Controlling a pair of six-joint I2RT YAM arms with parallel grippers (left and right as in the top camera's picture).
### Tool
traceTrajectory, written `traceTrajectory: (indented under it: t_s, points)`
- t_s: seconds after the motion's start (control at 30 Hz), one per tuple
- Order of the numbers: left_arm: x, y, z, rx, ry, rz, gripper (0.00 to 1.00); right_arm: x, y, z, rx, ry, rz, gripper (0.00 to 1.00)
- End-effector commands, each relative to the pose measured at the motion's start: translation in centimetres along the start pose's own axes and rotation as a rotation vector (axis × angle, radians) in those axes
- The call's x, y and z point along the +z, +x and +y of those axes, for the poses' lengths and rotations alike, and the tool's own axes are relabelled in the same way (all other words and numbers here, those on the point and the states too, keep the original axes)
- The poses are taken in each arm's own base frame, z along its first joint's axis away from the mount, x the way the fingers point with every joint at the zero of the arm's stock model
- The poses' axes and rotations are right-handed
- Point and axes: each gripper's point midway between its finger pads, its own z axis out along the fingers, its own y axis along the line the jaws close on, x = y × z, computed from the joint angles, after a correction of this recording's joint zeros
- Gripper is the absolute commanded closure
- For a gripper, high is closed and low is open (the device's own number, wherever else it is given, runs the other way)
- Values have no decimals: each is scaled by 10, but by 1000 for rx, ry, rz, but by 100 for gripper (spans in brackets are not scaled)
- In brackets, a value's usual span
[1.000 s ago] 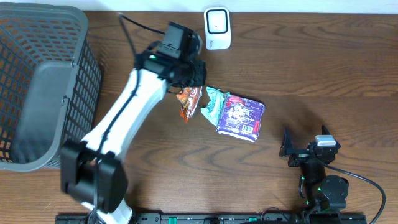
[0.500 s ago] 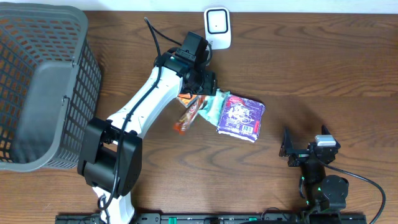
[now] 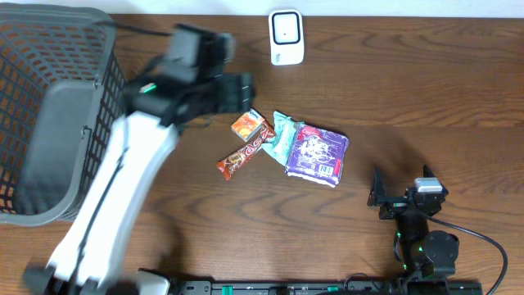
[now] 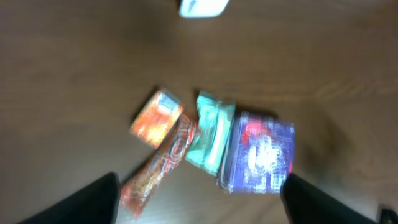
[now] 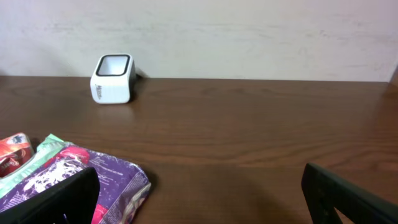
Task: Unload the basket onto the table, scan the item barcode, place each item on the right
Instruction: 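Retract the left arm to the lower left and raise the right arm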
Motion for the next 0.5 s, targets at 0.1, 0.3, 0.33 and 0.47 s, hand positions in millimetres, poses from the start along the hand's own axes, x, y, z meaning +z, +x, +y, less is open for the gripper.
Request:
traceTrajectory:
  t_s: [0.1, 0.3, 0.33, 0.47]
  points:
    - [-100, 48, 20, -68, -54, -19, 2, 0, 1, 1, -8, -3, 3, 1]
    - [-131, 87, 21, -81, -68, 28, 2, 0, 1, 1, -8, -3, 3, 1]
    - [-134, 91, 21, -82, -69, 31, 2, 0, 1, 1, -8, -3, 3, 1]
    - [-141, 109, 24, -95, -83, 80, 2, 0, 1, 1, -8, -3, 3, 1]
